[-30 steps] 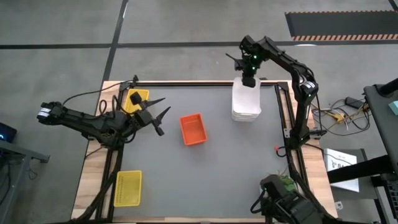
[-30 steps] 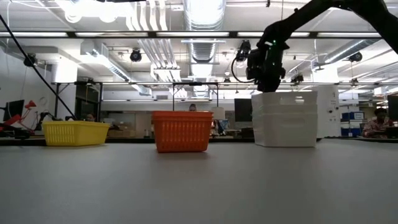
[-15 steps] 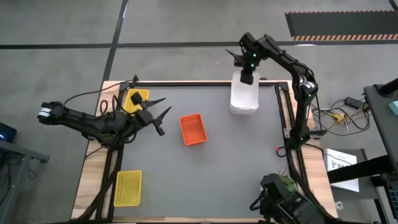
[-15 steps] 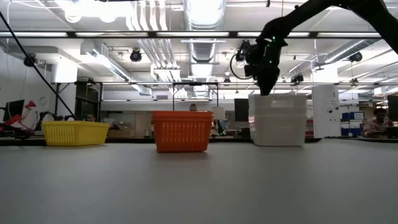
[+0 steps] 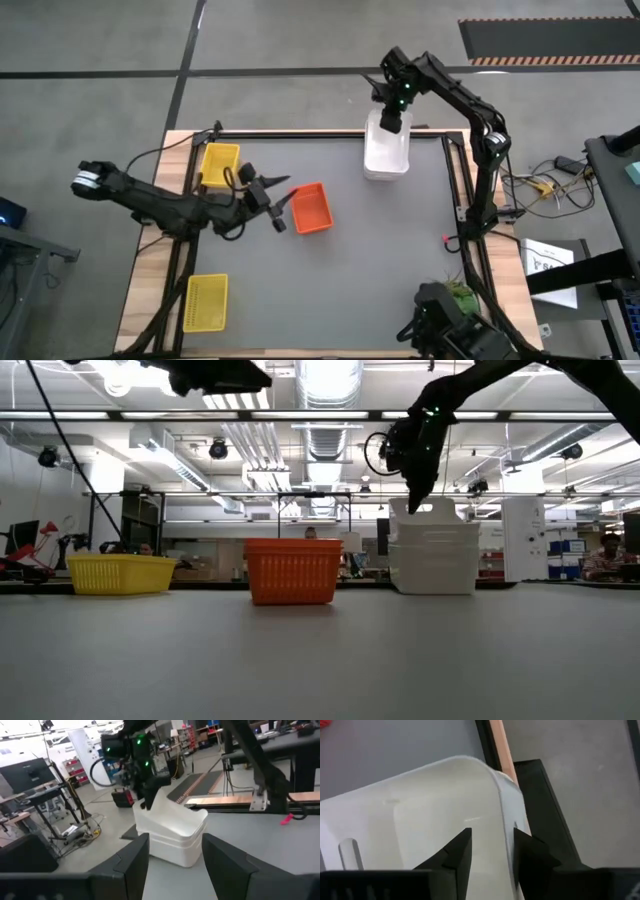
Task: Stack baskets by color
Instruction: Stack the bottom white bin on top of the top white bin
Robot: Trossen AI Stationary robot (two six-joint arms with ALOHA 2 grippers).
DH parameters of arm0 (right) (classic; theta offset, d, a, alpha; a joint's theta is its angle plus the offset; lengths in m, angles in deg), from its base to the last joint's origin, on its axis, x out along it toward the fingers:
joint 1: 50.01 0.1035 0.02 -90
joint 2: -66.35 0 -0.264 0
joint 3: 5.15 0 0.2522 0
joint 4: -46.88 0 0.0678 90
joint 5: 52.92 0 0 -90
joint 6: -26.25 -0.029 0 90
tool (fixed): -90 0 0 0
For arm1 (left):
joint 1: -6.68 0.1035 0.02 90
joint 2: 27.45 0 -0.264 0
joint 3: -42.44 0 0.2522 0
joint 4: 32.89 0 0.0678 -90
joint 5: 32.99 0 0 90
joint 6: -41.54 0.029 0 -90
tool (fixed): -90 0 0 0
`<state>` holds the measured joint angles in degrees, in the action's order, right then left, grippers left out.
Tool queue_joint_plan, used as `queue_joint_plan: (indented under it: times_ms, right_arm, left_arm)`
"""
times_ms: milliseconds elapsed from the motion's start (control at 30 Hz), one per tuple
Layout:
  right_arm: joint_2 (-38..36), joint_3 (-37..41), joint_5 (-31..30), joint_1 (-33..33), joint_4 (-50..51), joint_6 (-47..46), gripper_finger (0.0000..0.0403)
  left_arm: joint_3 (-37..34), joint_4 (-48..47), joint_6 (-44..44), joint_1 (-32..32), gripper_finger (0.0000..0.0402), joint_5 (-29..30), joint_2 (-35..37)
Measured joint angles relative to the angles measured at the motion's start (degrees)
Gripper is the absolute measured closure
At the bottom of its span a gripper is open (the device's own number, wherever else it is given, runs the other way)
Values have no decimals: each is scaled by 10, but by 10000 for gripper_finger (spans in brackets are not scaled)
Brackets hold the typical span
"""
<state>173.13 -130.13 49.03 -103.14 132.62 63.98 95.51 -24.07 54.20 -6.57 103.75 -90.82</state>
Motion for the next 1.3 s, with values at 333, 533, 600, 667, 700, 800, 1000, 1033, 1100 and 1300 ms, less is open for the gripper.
queue_joint_plan:
  times_ms: [333, 533, 600, 667, 700, 800, 1000, 1033, 1100, 1300]
  right_arm:
    - [6, 99, -1, -1, -54, -23, 276]
    - [2, 103, -14, -8, -53, -23, 241]
    - [3, 94, -17, -9, -51, -32, 230]
    - [2, 84, -14, -8, -47, -33, 220]
    - [2, 81, -15, -8, -46, -39, 215]
    - [2, 76, -13, -8, -41, -58, 201]
    - [0, 74, -29, -8, -19, -131, 180]
    - [0, 74, -36, -9, -18, -158, 179]
    - [0, 74, -42, -11, -18, -189, 179]
    - [0, 78, -31, -12, -24, -208, 179]
  left_arm:
    - [63, 0, 29, -17, 235, -2, -52]
    - [76, 0, 42, -20, 235, -2, -58]
    - [76, 1, 42, -20, 235, -1, -58]
    - [73, 0, 42, -21, 235, -1, -58]
    - [72, -1, 42, -21, 235, -1, -58]
    - [72, 0, 41, -22, 235, -1, -58]
    - [72, 0, 42, -22, 235, 1, -58]
    - [72, 0, 42, -22, 235, 1, -58]
    - [72, 0, 42, -22, 235, 1, -58]
    - [72, -2, 41, -26, 235, 1, -58]
